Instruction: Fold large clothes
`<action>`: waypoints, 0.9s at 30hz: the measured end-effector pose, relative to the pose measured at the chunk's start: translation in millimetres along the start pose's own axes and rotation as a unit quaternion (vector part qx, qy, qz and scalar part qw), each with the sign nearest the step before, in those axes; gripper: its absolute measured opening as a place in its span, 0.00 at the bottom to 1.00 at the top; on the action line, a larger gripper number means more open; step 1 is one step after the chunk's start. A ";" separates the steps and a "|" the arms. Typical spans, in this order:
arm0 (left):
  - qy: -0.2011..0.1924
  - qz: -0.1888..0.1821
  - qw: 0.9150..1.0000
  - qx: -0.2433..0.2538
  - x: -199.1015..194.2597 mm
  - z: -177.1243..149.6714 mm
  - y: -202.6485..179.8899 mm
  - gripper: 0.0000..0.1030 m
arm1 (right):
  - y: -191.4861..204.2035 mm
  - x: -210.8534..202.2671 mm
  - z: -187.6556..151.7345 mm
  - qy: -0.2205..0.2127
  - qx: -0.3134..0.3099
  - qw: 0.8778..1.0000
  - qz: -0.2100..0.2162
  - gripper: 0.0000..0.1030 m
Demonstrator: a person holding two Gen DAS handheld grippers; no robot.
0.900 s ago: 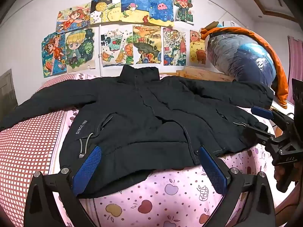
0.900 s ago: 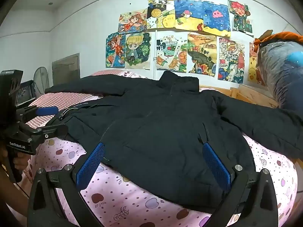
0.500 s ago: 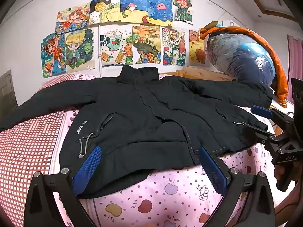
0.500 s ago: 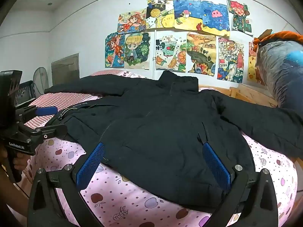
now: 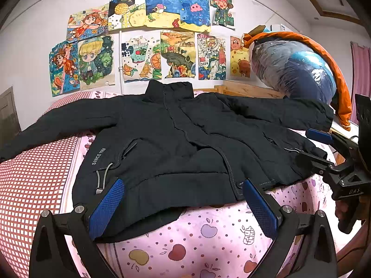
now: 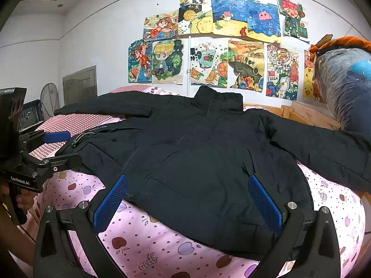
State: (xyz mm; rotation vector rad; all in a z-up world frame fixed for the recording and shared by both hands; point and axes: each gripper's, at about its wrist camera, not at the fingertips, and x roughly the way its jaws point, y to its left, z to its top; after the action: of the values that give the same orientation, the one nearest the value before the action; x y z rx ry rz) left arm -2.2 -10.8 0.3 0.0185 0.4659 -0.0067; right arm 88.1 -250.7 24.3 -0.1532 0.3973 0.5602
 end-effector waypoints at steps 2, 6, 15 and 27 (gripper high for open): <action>0.001 0.000 1.000 0.001 0.0 0.3 0.3 1.00 | -0.5 -0.2 0.5 0.000 0.000 1.000 0.001 0.99; 0.000 0.000 1.000 0.001 -1.0 -0.9 -0.6 1.00 | -0.8 2.3 -1.7 0.001 -0.001 1.000 0.002 0.99; 0.001 0.000 1.000 0.001 -0.8 -0.6 0.8 1.00 | 0.0 3.5 -1.4 0.002 -0.001 1.000 0.001 0.99; 0.000 -0.001 1.000 0.001 -0.9 -1.2 0.3 1.00 | 3.4 3.4 -2.8 0.003 -0.001 1.000 0.002 0.99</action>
State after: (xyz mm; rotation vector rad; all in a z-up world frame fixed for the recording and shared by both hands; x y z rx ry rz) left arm -3.6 -10.5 -0.3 0.0191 0.4663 -0.0092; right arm 88.0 -246.9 20.2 -0.1555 0.4026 0.5634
